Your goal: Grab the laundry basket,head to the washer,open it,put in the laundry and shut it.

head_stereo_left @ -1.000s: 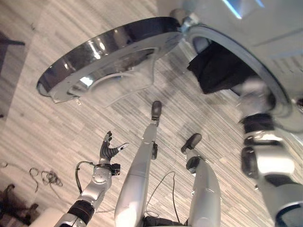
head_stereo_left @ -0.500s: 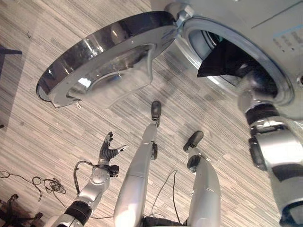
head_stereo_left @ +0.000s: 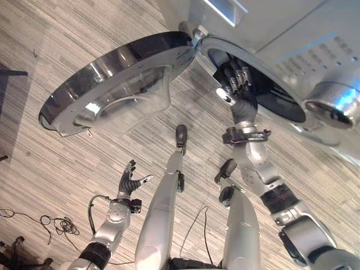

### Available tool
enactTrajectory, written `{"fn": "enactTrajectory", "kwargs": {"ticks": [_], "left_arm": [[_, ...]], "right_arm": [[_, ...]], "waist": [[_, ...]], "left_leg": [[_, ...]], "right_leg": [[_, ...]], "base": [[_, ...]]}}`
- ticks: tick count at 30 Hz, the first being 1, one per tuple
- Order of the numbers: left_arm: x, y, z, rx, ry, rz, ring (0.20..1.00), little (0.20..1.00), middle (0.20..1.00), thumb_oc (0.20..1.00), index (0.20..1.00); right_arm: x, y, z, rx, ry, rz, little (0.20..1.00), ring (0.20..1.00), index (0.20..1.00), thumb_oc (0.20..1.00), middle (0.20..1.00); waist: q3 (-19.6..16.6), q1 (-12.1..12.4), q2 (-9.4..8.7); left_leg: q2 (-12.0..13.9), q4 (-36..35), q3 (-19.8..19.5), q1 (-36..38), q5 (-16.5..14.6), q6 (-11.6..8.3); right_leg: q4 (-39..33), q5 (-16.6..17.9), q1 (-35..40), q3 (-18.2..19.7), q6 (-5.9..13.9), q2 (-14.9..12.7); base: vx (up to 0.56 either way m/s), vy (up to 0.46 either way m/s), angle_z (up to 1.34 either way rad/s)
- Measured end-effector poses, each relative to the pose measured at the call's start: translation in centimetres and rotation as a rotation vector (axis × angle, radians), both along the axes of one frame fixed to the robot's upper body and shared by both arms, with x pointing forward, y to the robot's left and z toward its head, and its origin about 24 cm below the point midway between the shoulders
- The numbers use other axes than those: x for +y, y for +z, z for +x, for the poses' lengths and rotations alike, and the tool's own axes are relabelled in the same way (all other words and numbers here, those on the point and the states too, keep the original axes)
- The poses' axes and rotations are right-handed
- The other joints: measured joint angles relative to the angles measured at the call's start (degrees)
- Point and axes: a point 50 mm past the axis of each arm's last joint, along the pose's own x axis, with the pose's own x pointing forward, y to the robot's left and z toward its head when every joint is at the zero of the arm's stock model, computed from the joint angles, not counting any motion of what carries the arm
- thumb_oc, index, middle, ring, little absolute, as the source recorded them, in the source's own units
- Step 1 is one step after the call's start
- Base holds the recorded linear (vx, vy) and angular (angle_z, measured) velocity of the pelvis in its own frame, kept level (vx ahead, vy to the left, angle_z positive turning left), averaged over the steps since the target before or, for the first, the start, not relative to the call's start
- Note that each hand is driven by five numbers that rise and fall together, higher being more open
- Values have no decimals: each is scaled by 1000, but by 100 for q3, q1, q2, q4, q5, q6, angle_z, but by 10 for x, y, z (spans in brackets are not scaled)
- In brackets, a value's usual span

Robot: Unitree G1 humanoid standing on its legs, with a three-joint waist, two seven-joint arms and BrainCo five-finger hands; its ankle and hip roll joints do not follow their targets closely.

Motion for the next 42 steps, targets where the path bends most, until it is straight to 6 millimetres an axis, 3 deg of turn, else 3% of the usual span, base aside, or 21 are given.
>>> {"fn": "enactTrajectory", "kwargs": {"ticks": [8, 10, 12, 13, 15, 20, 23, 26, 28, 29, 33, 35, 38, 41, 42], "left_arm": [[-3, -3, 1, 9, -4, 9, 1000, 1000, 1000, 1000, 1000], [-1, -5, 0, 20, -3, 17, 1000, 1000, 1000, 1000, 1000], [-2, -9, -2, 36, -3, 18, 1000, 1000, 1000, 1000, 1000], [-2, -11, -3, 42, 4, 15, 1000, 1000, 1000, 1000, 1000], [0, -10, -3, 39, 14, 20, 1000, 1000, 1000, 1000, 1000], [2, -10, -3, 36, 15, 26, 1000, 1000, 1000, 1000, 1000], [1, -8, -2, 30, 12, 21, 1000, 1000, 1000, 1000, 1000], [0, -7, -1, 21, 12, 15, 1000, 1000, 1000, 1000, 1000], [-1, -7, -1, 23, 9, 12, 1000, 1000, 1000, 1000, 1000], [-2, -5, 0, 14, 8, 9, 1000, 1000, 1000, 1000, 1000], [-1, -4, 0, 11, 28, 13, 1000, 1000, 1000, 1000, 1000], [-1, -4, 0, 9, 31, 14, 1000, 1000, 1000, 1000, 1000], [0, -4, 0, 8, 37, 16, 1000, 1000, 1000, 1000, 1000], [3, -3, 0, 6, 44, 14, 1000, 1000, 1000, 1000, 1000], [4, -3, 0, 7, 58, 1, 1000, 1000, 1000, 1000, 1000]], "right_arm": [[6, -128, -30, 505, 45, -102, 1000, 1000, 1000, 1000, 1000], [16, -146, -29, 598, 48, -136, 1000, 1000, 1000, 1000, 1000], [46, -156, -16, 687, 55, -171, 1000, 1000, 1000, 1000, 1000], [55, -153, -10, 694, 50, -170, 1000, 1000, 1000, 1000, 1000], [66, -122, 16, 626, 15, -138, 1000, 1000, 1000, 1000, 1000], [54, -70, 51, 496, -73, -83, 1000, 1000, 1000, 1000, 1000], [45, -43, 57, 410, -94, 57, 1000, 1000, 1000, 1000, 1000], [40, -45, 54, 398, -113, 111, 1000, 1000, 1000, 1000, 1000], [30, -78, 38, 480, -159, 113, 1000, 1000, 1000, 1000, 1000], [16, -111, 22, 592, -218, 87, 1000, 1000, 1000, 1000, 1000], [-6, -145, 6, 735, -330, 78, 1000, 1000, 1000, 1000, 1000], [-14, -144, 8, 740, -365, 97, 1000, 1000, 1000, 1000, 1000], [-25, -125, 22, 684, -403, 110, 1000, 1000, 1000, 1000, 1000], [-33, -87, 44, 577, -425, 142, 1000, 1000, 1000, 1000, 1000], [-34, -66, 56, 519, -429, 147, 1000, 1000, 1000, 1000, 1000]], "waist": [[0, -447, -66], [-9, -445, -83], [-8, -393, -83], [-8, -367, -82], [-3, -99, -70], [5, 160, -21], [6, 261, -21], [5, 222, -21], [5, 137, -22], [5, 75, -22], [5, -44, -22], [5, -49, -22], [5, -31, -21], [5, 50, -21], [5, 67, -21]], "left_leg": [[72, 2, 7, -136, 1, 5], [106, 4, 7, -142, 1, 4], [137, 4, 3, -145, 11, -10], [136, 4, 2, -147, 13, -12], [104, 1, -7, -187, 21, -26], [17, 5, -152, -334, 41, -53], [-75, -8, -198, -350, 33, -65], [-85, -20, -200, -351, 21, -60], [-79, -20, -200, -352, 13, -53], [-70, -19, -192, -352, 13, -52], [-46, -6, -173, -354, 13, -51], [-37, -5, -171, -354, 13, -52], [-34, -5, -171, -358, 13, -52], [-35, -5, -159, -408, 14, -51], [-32, 2, -166, -450, 14, -51]], "right_leg": [[-177, 126, -64, 10, 0, 110], [-214, 148, -60, 10, -17, 153], [-182, 145, -77, 10, -24, 176], [-170, 140, -84, 10, -31, 173], [-57, 67, -159, 3, -34, 127], [105, -56, -277, -127, -40, 34], [165, -149, -267, -202, -60, -51], [123, -149, -256, -201, -60, -49], [93, -145, -251, -193, -56, -38], [91, -144, -253, -188, -53, -27], [92, -130, -267, -160, -43, -11], [95, -124, -275, -150, -42, -5], [98, -123, -287, -146, -42, -9], [108, -123, -353, -127, -41, -19], [112, -118, -383, -133, -40, -16]], "base": [[-12, -5, -4], [5, -14, -6], [12, -8, -2], [37, -13, 0], [46, -8, 7], [33, 7, 17], [31, 17, 19], [8, 2, 1], [3, -1, -2], [0, 0, 0], [0, 5, -3], [1, 1, -2], [0, 0, 0], [0, 0, 0], [0, 0, 0]]}}
